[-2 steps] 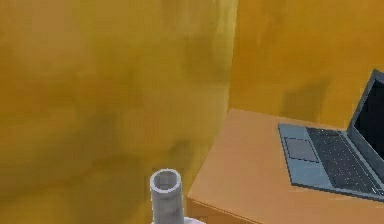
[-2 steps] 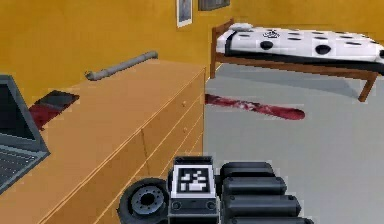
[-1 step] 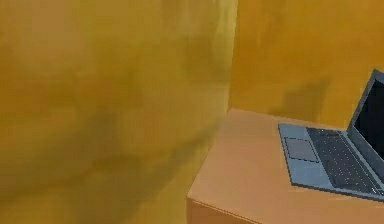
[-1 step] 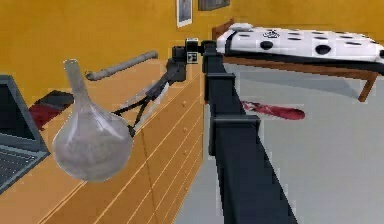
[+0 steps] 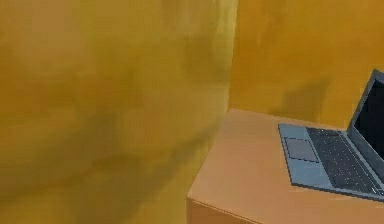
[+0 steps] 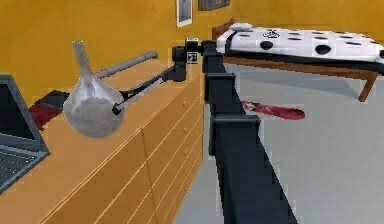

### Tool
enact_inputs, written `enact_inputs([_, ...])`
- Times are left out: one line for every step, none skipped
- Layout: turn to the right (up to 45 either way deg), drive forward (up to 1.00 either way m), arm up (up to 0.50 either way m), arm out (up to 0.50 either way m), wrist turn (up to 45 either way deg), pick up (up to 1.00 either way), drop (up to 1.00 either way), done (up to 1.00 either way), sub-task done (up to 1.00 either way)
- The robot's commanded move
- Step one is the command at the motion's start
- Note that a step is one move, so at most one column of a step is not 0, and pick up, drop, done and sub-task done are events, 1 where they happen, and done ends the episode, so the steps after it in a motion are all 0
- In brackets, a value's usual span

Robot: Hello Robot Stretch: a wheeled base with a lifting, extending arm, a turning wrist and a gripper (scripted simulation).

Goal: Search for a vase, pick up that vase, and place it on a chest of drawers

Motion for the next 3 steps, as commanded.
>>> enact_inputs([0.0,0.0,-0.12,0.0,0.0,0.0,0.0,0.0,0.0])
enact_inputs([0.0,0.0,0.0,0.0,0.0,0.0,1.0,0.0,0.0])
enact_inputs([0.0,0.0,0.0,-0.1,0.0,0.0,0.0,0.0,0.0])
